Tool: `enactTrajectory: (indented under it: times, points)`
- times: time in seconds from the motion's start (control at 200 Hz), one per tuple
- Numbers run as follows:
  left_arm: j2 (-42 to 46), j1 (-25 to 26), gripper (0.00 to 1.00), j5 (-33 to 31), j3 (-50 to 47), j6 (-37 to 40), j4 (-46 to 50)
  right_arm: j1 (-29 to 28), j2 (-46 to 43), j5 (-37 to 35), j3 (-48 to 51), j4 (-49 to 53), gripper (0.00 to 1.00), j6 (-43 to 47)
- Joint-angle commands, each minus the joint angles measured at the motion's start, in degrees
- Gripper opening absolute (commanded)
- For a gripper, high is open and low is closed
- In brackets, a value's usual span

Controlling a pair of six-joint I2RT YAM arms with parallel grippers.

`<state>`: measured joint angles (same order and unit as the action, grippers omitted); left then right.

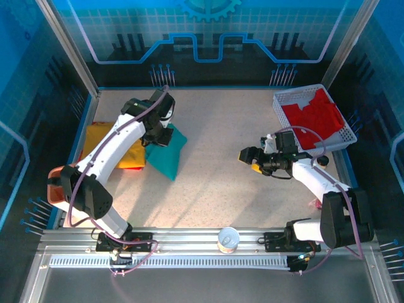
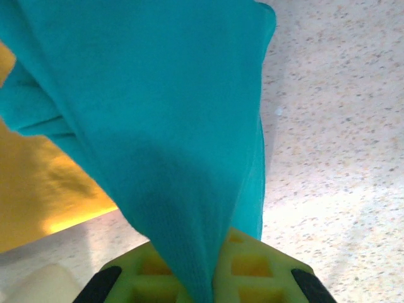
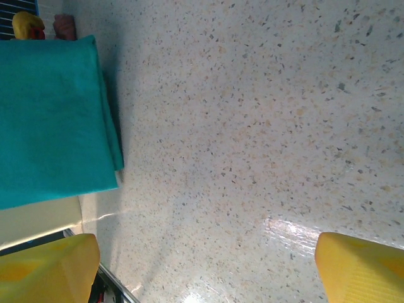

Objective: Fold and stack the t-shirts

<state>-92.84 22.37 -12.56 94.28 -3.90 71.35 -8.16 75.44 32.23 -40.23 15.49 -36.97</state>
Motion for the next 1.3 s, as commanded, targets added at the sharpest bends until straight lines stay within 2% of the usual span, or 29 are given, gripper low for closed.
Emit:
enactTrajectory:
  times: [0.0, 0.13, 0.255, 0.365, 0.515, 0.816, 0.926, 1.296]
  points:
    - [0.0, -0.8, 0.00, -6.5, 5.1, 4.4, 7.1, 0.9, 1.1, 2.2, -1.7, -1.3, 0.89, 1.1]
    - [-0.1, -2.0, 0.00, -11.9, 9.4, 6.8, 10.6, 1.0, 2.6, 3.1, -2.0, -2.3, 0.89, 1.0]
    - [0.8, -3.8, 0.00, -13.7, 12.5, 8.2, 11.8, 0.9, 4.5, 4.0, -2.4, -3.4, 0.89, 0.7]
    - [1.1, -4.5, 0.00, -15.3, 13.4, 9.6, 12.3, 1.0, 6.0, 4.6, -2.7, -3.9, 0.89, 0.7]
    - [0.6, -5.8, 0.00, -20.6, 14.1, 11.7, 11.7, 1.0, 7.3, 5.4, -3.1, -4.4, 0.89, 0.6]
    - [0.5, -7.6, 0.00, -19.7, 15.8, 12.0, 10.6, 1.0, 9.6, 5.5, -5.6, -1.2, 0.88, 2.9]
    - [-0.1, -8.9, 0.00, -21.2, 16.1, 12.0, 11.0, 1.0, 9.9, 5.5, -5.3, -1.5, 0.88, 2.6]
    - [-1.0, -12.4, 0.00, -17.3, 15.5, 10.1, 7.8, 1.0, 10.3, 5.2, -5.3, -0.9, 0.88, 3.4]
